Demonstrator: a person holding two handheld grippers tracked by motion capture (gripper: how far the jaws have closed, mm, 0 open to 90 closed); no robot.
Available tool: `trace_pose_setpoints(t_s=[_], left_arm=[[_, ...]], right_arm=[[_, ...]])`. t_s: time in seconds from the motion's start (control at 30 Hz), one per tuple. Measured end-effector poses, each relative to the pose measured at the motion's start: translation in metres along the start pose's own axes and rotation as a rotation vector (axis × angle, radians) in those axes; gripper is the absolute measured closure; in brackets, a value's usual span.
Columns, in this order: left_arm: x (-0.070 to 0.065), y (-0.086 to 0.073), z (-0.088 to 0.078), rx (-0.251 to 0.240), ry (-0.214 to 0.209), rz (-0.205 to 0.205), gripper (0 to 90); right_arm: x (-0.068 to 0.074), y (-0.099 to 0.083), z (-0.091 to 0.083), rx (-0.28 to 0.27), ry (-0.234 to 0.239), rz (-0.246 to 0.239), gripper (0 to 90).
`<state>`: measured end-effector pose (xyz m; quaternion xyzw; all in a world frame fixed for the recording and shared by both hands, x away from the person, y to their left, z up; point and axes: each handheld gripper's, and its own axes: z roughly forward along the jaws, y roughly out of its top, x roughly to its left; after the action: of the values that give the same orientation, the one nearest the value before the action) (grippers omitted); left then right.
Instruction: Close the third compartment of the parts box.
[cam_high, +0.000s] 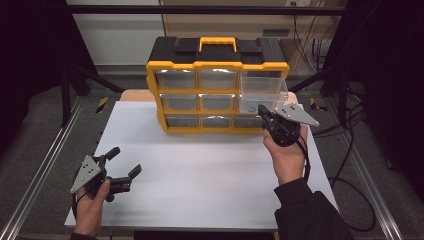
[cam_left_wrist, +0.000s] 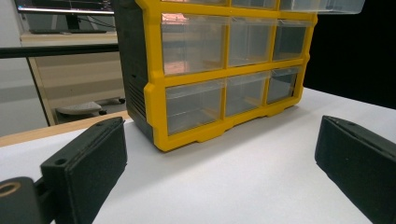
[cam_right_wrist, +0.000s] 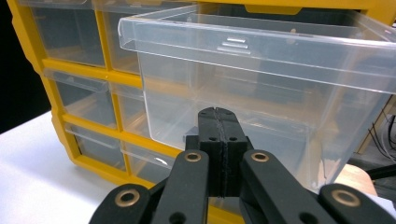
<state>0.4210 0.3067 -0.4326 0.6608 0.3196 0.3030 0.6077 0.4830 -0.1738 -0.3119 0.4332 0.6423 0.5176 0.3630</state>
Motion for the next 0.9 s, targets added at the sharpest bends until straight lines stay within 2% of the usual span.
trace_pose_setpoints(t_s=[0.2, 0.5, 0.67, 0.9], left_arm=[[-0.0015, 0.0002, 0.0003, 0.0, -0.007, 0.002, 1.9], [-0.0025, 0.0003, -0.0002, 0.002, -0.004, 0.004, 1.9], [-0.0018, 0.0, 0.0005, 0.001, -0.009, 0.0, 1.9], [-0.0015, 0.0, 0.0002, -0.003, -0.01, -0.007, 1.9]], right_arm=[[0.0005, 0.0011, 0.0025, -0.007, 0.003, 0.02, 90.0], [-0.0024, 0.0076, 0.0079, -0.016, -0.008, 0.023, 90.0], [-0.0056, 0.0081, 0.0089, -0.014, -0.012, 0.05, 90.0], [-0.006, 0.0095, 0.0087, -0.013, -0.014, 0.051, 90.0]])
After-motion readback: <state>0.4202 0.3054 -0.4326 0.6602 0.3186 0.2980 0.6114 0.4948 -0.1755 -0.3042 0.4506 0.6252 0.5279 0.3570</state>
